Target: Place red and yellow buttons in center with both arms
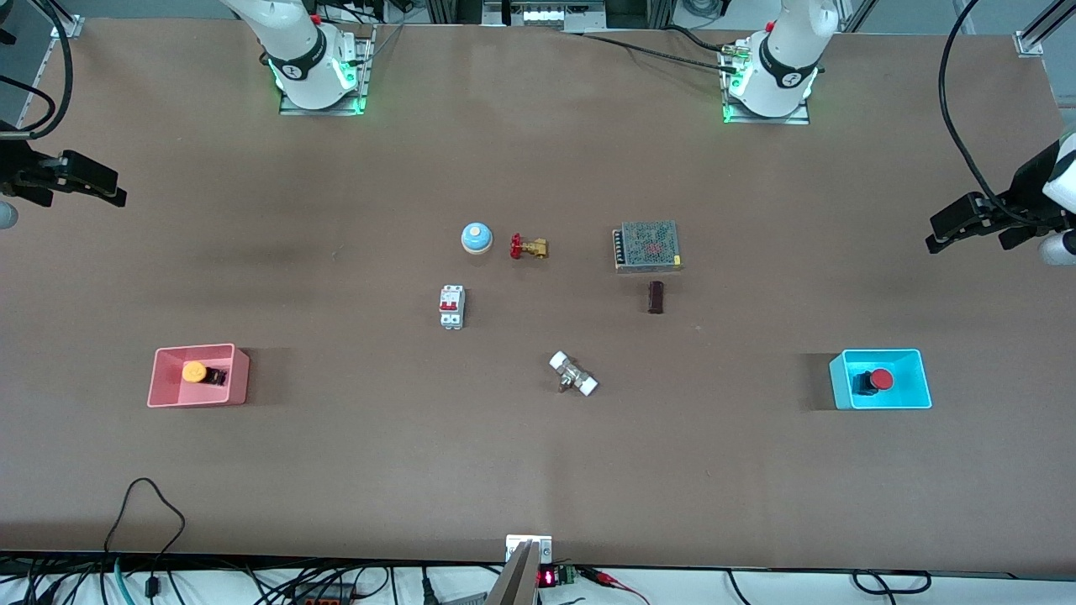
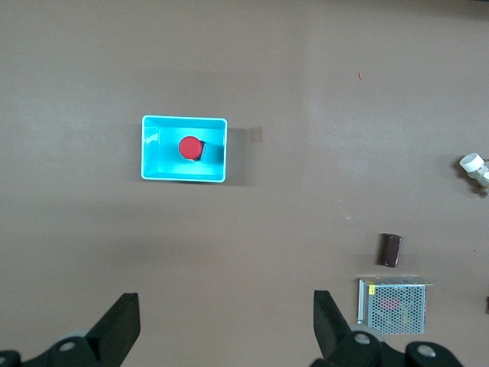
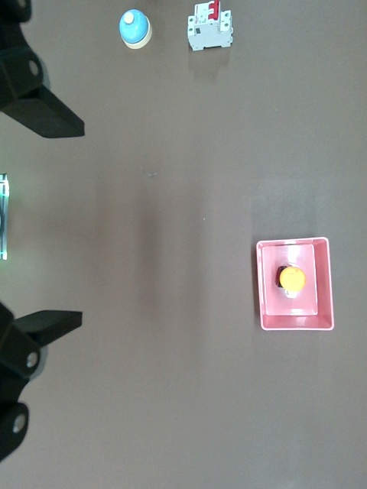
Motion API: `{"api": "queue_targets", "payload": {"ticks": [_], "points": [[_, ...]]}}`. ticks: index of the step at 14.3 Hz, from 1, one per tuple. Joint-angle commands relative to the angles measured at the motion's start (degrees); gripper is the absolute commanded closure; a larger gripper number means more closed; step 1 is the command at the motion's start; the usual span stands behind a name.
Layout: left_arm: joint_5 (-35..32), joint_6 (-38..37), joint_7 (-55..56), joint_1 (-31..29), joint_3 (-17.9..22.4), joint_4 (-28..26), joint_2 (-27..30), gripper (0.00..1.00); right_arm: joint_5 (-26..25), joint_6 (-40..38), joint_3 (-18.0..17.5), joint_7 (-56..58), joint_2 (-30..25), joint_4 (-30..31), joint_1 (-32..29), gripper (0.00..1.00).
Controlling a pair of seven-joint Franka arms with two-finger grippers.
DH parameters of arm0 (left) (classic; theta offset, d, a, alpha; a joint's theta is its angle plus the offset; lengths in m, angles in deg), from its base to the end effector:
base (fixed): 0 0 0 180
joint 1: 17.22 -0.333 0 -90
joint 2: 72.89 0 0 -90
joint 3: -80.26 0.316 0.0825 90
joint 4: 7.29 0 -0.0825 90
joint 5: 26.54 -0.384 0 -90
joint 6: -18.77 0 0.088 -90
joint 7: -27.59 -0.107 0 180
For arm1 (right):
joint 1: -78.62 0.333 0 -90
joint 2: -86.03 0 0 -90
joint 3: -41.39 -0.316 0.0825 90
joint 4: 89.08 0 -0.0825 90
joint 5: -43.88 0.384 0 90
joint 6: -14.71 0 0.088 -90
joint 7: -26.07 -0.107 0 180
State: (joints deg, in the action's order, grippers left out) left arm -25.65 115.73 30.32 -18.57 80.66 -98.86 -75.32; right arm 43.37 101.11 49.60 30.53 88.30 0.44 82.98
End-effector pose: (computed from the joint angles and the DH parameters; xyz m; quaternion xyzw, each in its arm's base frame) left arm 0.5778 0.0161 0.5984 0.9988 0.0398 0.0258 0.0078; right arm 0.5576 -0.0369 0.6014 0.9989 0.0052 -0.0472 0.0039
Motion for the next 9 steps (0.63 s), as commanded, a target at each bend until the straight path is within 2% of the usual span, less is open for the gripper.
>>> {"api": "queue_targets", "payload": {"ticks": [1, 5, 7, 9], "points": [[0.70, -0.54, -0.54, -0.32, -0.23, -0.81, 1.29, 0.00, -0.46, -0.36, -0.74, -1.03, -1.38, 0.91, -0.40, 0.00], [0.70, -0.54, -0.71, -0.32, -0.23, -1.16, 0.16, 0.00, -0.90, -0.44, -0.65, -0.94, -1.21, 0.91, -0.49, 0.00], [0.35, 0.42, -1.15, -0.32, -0.14, -0.90, -2.83, 0.00, -1.07, 0.52, -0.57, 0.02, 0.19, 0.74, -0.75, 0.00], [-0.09, 4.71, -1.15, -0.49, 0.30, -0.72, -6.34, 0.00, -1.25, 3.06, -0.39, 0.02, 2.91, 0.74, -1.19, 0.00]]}}
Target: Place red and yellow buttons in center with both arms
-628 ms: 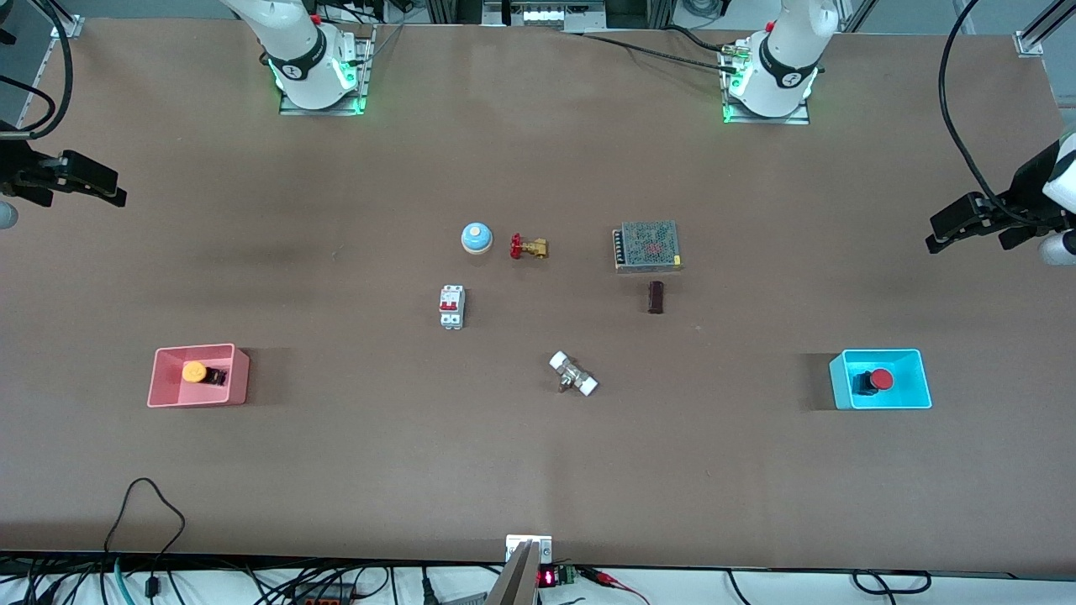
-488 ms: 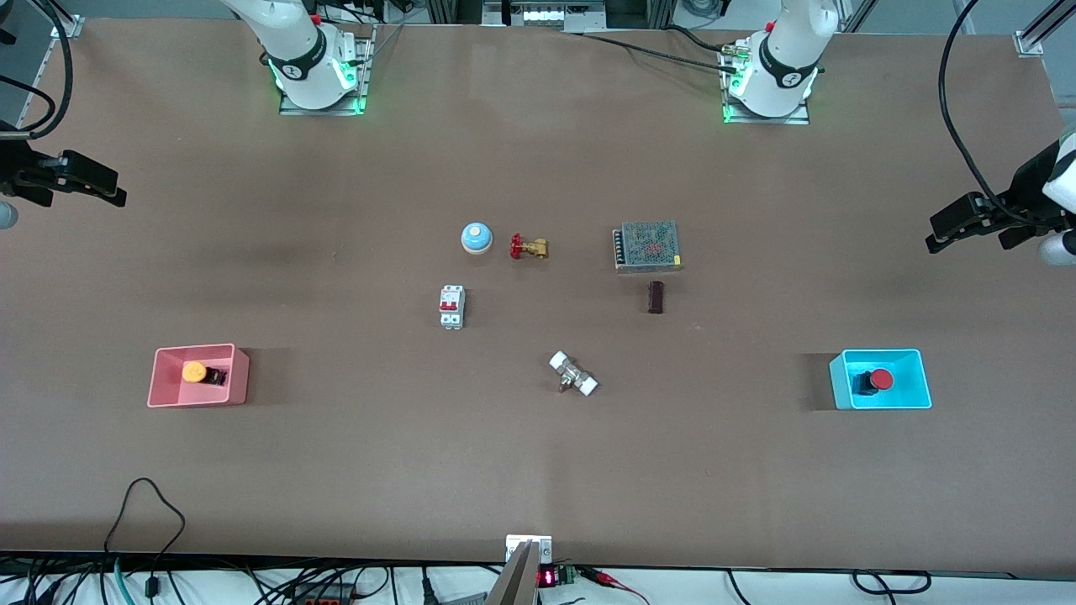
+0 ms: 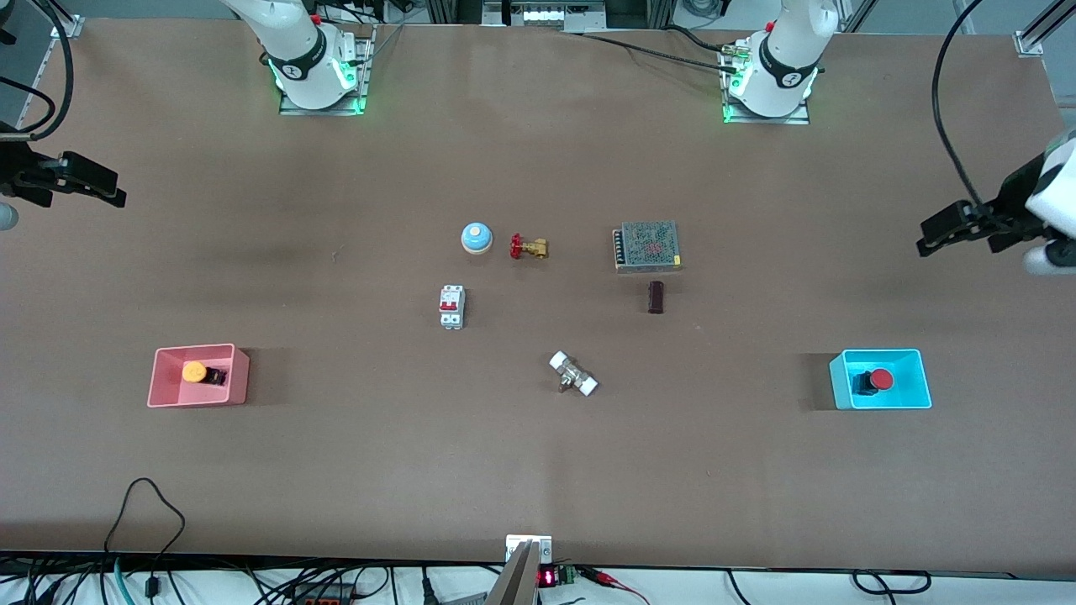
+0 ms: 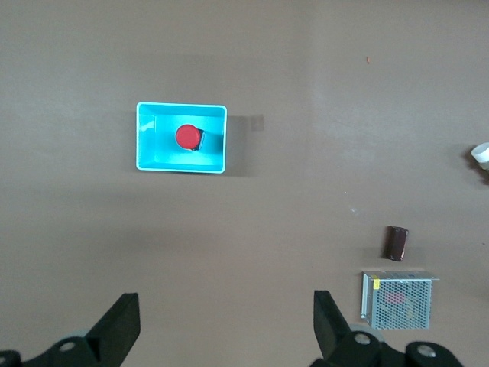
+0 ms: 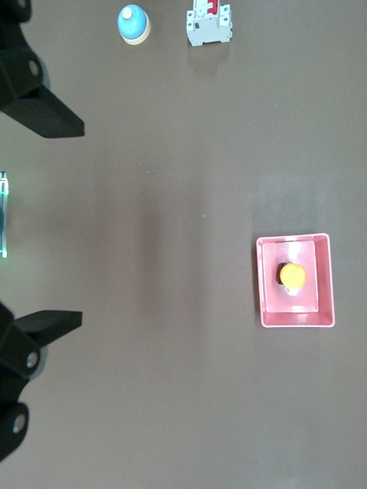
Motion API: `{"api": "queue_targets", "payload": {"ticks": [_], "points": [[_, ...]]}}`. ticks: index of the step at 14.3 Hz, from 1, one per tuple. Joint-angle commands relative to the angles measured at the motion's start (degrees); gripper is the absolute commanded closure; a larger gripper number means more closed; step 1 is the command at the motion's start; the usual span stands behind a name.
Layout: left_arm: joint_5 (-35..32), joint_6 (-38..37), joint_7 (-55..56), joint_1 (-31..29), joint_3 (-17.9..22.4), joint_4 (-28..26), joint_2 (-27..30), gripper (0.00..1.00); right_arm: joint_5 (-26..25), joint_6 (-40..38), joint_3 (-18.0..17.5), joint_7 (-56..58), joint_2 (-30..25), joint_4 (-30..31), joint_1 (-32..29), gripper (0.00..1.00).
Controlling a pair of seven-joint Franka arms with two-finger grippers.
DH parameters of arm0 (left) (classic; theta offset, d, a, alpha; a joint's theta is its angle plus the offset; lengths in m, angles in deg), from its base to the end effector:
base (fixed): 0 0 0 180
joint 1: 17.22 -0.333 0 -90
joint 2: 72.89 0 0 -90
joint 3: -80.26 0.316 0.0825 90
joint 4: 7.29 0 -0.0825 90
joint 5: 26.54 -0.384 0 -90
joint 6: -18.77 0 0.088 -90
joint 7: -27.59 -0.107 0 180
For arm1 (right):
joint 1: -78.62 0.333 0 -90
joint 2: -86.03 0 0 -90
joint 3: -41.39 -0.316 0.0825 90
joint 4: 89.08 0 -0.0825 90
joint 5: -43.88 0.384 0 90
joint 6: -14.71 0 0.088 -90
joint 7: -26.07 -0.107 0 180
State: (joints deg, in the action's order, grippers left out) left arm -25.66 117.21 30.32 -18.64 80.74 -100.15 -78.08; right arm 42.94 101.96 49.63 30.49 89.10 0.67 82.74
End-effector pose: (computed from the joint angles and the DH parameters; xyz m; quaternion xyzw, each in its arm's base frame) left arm 0.5910 0.0180 0.5618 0.9991 0.0415 0.0034 0.0072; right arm 0.5625 -0.0402 0.5929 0.9988 0.0025 -0.0491 0.0084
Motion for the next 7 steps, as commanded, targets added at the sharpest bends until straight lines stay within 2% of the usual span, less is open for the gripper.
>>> {"api": "queue_targets", "payload": {"ticks": [1, 7], "points": [[-0.08, 5.51, -1.24, -0.69, 0.39, 0.66, -5.86, 0.00, -0.91, 3.87, -0.33, 0.15, 3.94, 0.51, -1.13, 0.00], [-0.87, 14.22, -1.33, -3.58, 0.48, 1.97, -17.73, 0.00, -0.47, 16.96, -0.24, 0.07, 16.33, 0.16, -3.06, 0.00]]}}
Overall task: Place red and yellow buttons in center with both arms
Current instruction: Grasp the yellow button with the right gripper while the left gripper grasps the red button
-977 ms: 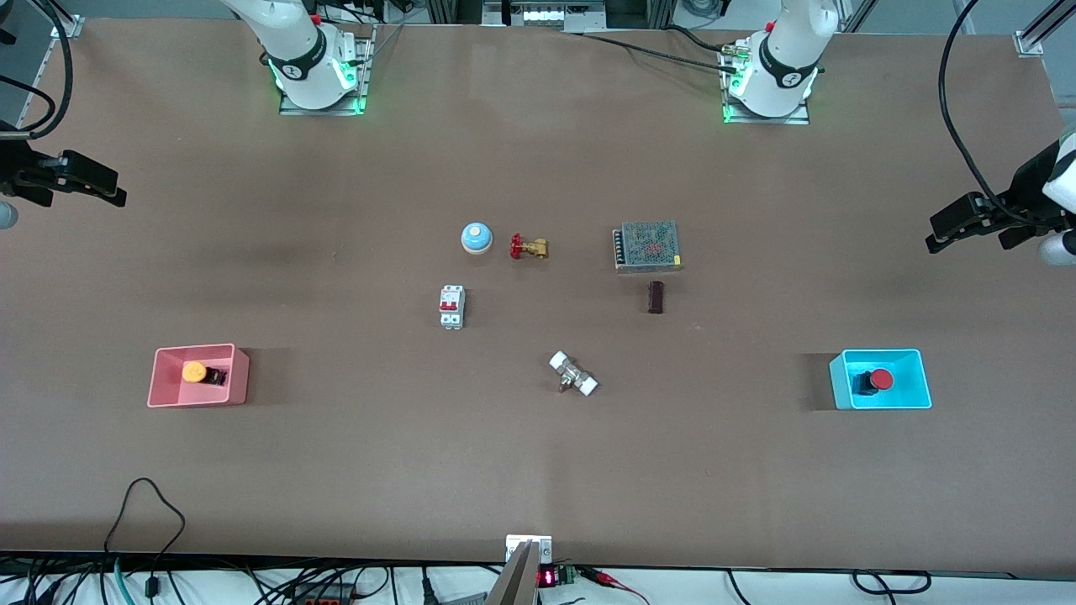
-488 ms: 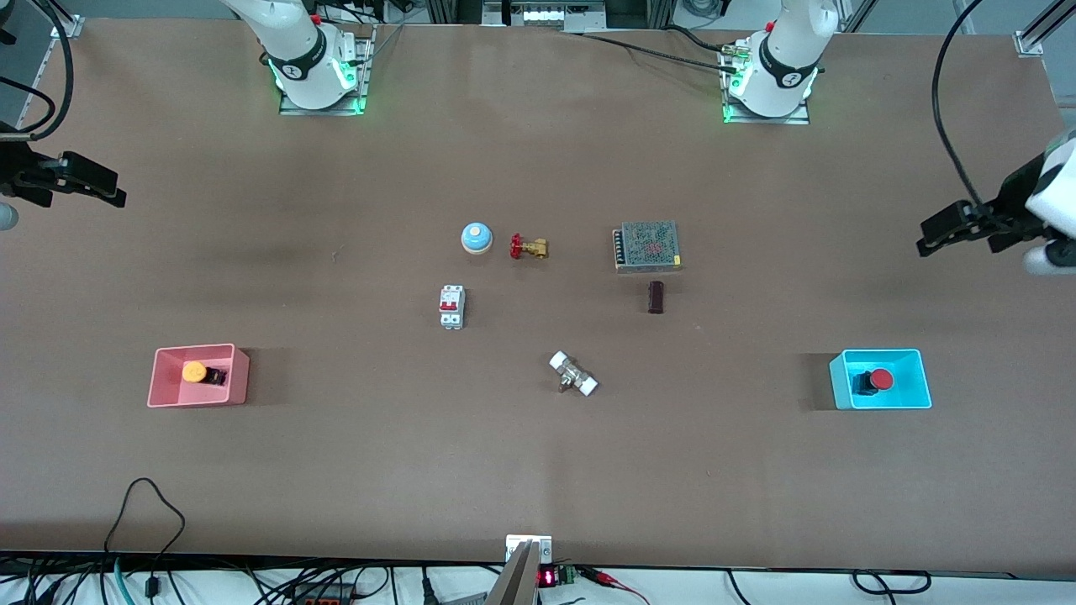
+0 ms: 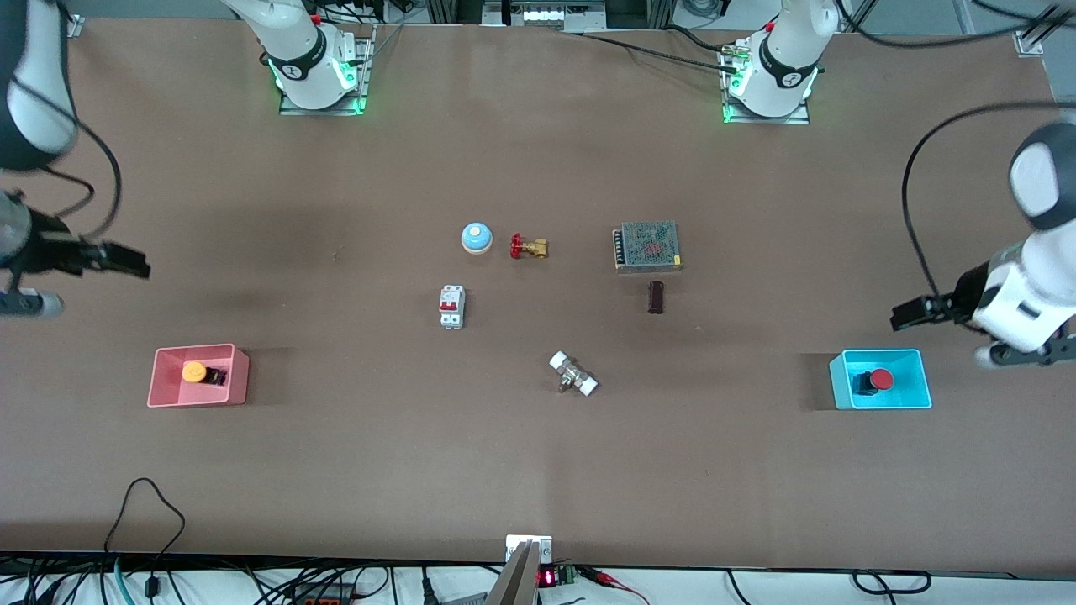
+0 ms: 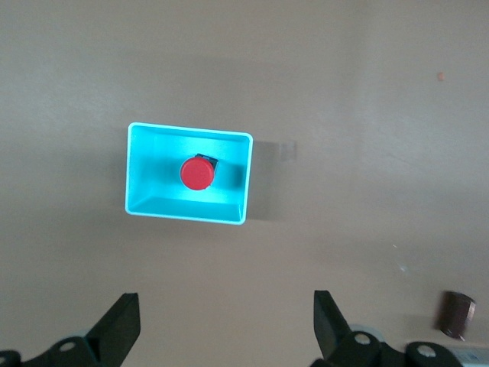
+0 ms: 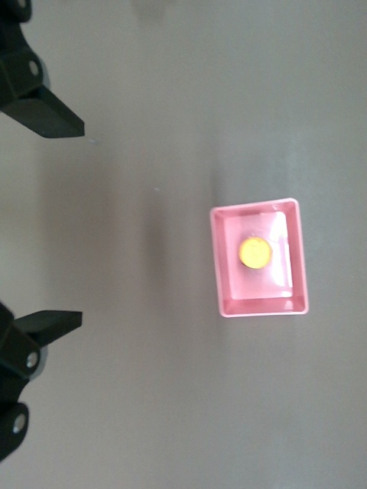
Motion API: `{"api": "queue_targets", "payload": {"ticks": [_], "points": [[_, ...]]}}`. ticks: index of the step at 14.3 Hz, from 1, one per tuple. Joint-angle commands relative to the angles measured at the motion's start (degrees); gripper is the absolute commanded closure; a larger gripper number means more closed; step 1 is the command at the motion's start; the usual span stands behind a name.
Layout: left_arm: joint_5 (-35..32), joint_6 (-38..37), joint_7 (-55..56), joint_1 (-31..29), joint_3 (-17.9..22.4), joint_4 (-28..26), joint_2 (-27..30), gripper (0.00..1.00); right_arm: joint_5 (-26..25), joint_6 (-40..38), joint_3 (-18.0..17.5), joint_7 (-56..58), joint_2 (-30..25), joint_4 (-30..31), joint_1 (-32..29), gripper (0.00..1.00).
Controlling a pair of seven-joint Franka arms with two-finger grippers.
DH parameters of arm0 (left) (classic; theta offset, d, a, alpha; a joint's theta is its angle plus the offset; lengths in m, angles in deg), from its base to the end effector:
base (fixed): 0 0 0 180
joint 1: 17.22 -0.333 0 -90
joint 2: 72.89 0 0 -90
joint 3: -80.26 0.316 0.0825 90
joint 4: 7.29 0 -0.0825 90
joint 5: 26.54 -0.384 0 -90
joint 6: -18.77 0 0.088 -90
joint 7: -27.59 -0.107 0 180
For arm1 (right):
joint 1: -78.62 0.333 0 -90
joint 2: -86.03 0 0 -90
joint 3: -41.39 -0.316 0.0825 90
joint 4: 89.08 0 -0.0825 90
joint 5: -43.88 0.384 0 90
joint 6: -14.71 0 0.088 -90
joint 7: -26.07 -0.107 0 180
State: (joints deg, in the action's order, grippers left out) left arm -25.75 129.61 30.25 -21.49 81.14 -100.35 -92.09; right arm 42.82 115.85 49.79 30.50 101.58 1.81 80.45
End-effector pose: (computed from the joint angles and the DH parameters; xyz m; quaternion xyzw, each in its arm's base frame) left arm 0.6513 0.0567 0.4261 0.9974 0.0702 -0.0123 0.0041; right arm 0.6298 -0.0653 0.4728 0.9985 -0.0147 -0.0473 0.0242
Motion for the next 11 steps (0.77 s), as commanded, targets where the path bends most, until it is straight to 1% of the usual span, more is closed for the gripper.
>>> {"api": "queue_targets", "payload": {"ticks": [1, 2, 4, 6, 8, 11], "points": [[-2.62, 4.18, -1.26, -1.09, 0.00, 2.17, -5.39, 0.00, -0.44, 6.32, -0.40, 0.06, 6.49, -0.98, -0.77, 0.00], [-3.94, 6.03, -1.26, -1.09, 0.00, 2.17, -7.06, 0.00, -0.44, 9.57, -0.40, 0.14, 8.86, -1.24, -0.77, 0.00], [-4.04, 7.71, -1.26, -1.01, 0.08, 2.26, -10.05, 0.00, -0.44, 14.15, -0.40, 0.15, 13.53, -2.38, -0.95, 0.00], [-4.04, 10.34, -1.35, -1.18, 0.08, 2.26, -11.91, 0.00, -0.61, 18.80, -0.31, 0.15, 17.57, -3.35, -1.04, 0.00], [-3.95, 13.68, -3.09, -2.66, 0.08, 2.35, -14.28, 0.00, -0.62, 22.85, -0.22, 1.28, 20.30, -3.53, -2.00, 0.00], [-3.78, 17.73, -3.37, -3.20, 0.08, 2.44, -17.27, 0.00, -0.53, 25.59, -0.22, 2.17, 22.15, -3.53, -2.18, 0.00]]}}
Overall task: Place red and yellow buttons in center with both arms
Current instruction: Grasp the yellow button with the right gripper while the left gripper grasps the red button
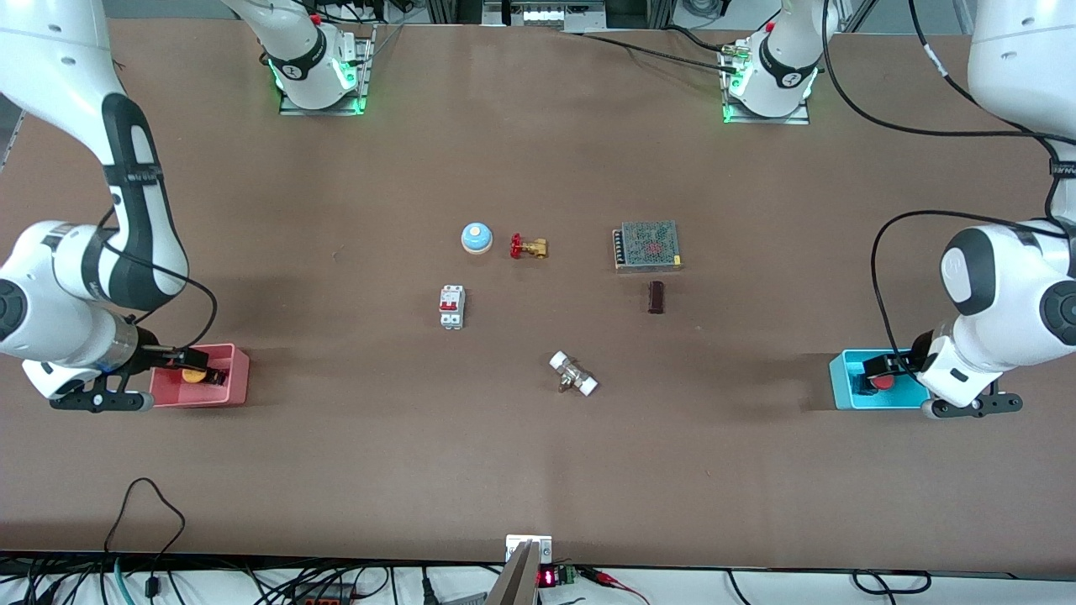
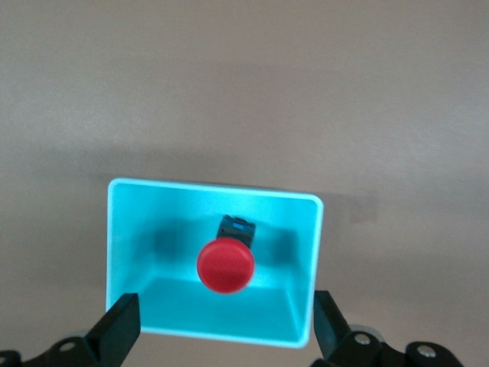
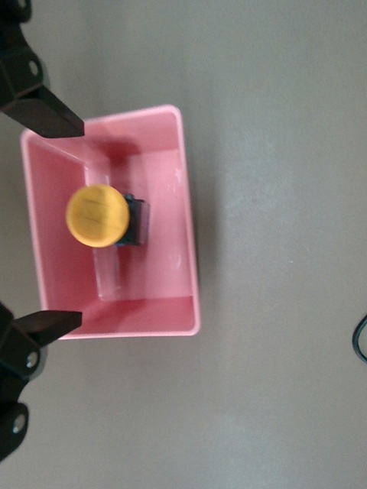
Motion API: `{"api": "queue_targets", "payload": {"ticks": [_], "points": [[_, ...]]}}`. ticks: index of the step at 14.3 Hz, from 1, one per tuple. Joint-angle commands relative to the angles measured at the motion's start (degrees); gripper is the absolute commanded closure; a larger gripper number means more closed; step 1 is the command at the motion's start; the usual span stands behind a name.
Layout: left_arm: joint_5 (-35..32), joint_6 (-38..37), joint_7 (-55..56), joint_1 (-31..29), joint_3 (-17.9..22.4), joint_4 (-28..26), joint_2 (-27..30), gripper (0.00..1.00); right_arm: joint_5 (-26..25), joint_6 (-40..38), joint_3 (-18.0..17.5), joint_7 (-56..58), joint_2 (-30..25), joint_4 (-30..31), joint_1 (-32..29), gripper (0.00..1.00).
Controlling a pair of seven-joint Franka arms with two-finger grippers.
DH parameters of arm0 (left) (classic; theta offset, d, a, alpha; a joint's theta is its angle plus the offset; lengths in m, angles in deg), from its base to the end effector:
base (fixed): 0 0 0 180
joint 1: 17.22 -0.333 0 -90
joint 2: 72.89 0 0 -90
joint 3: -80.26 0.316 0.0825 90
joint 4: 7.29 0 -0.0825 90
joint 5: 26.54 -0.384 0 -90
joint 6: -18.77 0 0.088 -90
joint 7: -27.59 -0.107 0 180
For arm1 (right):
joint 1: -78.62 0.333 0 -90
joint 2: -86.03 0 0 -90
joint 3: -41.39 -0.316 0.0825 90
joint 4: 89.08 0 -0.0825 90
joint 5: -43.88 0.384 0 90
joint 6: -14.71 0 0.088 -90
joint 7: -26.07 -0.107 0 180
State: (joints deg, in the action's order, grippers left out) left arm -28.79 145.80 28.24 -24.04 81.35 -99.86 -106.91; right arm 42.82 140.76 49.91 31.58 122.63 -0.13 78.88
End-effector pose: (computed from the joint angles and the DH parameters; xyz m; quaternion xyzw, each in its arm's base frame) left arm 0.6850 0.0948 0.2799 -0.9979 -0.0612 -0.0025 0.0212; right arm 0.6990 -0.0863 0.2791 0.9986 -0.0038 0.0013 0.0521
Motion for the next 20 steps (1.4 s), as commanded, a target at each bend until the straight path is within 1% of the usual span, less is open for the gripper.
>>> {"api": "queue_targets", "payload": {"ticks": [1, 3, 6, 7, 9, 10, 11, 12, 13, 15, 16, 17, 18, 19, 20], "points": [[-0.73, 2.95, -1.27, -0.92, -0.21, 1.86, -3.24, 0.00, -0.44, 1.03, -0.34, 1.08, 1.37, -1.59, -0.61, 0.00], [-0.38, 3.49, -1.27, -0.92, -0.21, 1.77, -4.38, 0.00, -0.17, 1.04, -0.34, 0.91, 2.25, -1.59, -0.61, 0.00], [-0.38, 3.49, -1.27, -0.74, -0.21, 0.98, -4.56, 0.00, -0.08, 1.21, -0.34, 0.91, 3.56, -1.59, -0.52, 0.00], [-0.38, 3.41, -1.27, -0.74, -0.21, 0.98, -4.91, 0.04, -0.08, 1.82, -0.34, 0.91, 3.83, -1.59, -0.52, 0.00], [-0.47, 3.14, -1.27, -0.83, -0.21, 0.89, -4.92, 0.20, -0.08, 2.62, -0.34, 0.91, 4.10, -1.59, -0.61, 0.00], [-0.38, 2.97, -1.27, -0.83, -0.21, 0.98, -4.92, 0.30, -0.08, 2.62, -0.34, 0.91, 4.18, -1.59, -0.52, 0.00], [-0.38, 2.88, -1.27, -0.83, -0.21, 0.89, -4.83, 0.39, -0.08, 2.62, -0.34, 0.91, 4.19, -1.59, -0.52, 0.03], [-0.38, 2.88, -1.18, -0.83, -0.21, 0.89, -4.91, 0.46, -0.08, 2.62, -0.34, 0.91, 4.19, -1.59, -0.52, 0.08], [-0.38, 2.79, -1.18, -0.83, -0.21, 0.89, -4.83, 0.53, -0.08, 2.71, -0.34, 0.91, 4.27, -1.59, -0.52, 0.17], [-0.38, 2.70, -1.01, -0.83, -0.30, 0.98, -4.74, 0.56, -0.08, 2.71, -0.34, 0.91, 4.36, -1.59, -0.52, 0.31], [-0.38, 2.70, -0.92, -0.83, -0.30, 1.07, -4.57, 0.60, -0.08, 2.71, -0.34, 0.91, 4.53, -1.68, -0.52, 0.34], [-0.38, 2.35, -1.00, -0.92, -0.30, 1.24, -4.13, 0.62, -0.08, 2.80, -0.34, 0.99, 4.62, -1.68, -0.61, 0.39], [-0.38, 1.04, -1.18, -1.01, -0.30, 1.68, -3.25, 0.62, -0.08, 2.88, -0.34, 1.08, 4.71, -1.68, -0.61, 0.42], [-0.47, -0.53, -1.70, -1.09, -0.30, 1.95, -1.94, 0.64, 0.00, 3.06, -0.34, 1.43, 4.71, -1.77, -0.61, 0.48], [-0.38, -1.07, -2.14, -1.09, -0.30, 1.95, -0.62, 0.66, 0.01, 3.06, -0.34, 1.96, 4.71, -1.77, -0.61, 0.51]]}}
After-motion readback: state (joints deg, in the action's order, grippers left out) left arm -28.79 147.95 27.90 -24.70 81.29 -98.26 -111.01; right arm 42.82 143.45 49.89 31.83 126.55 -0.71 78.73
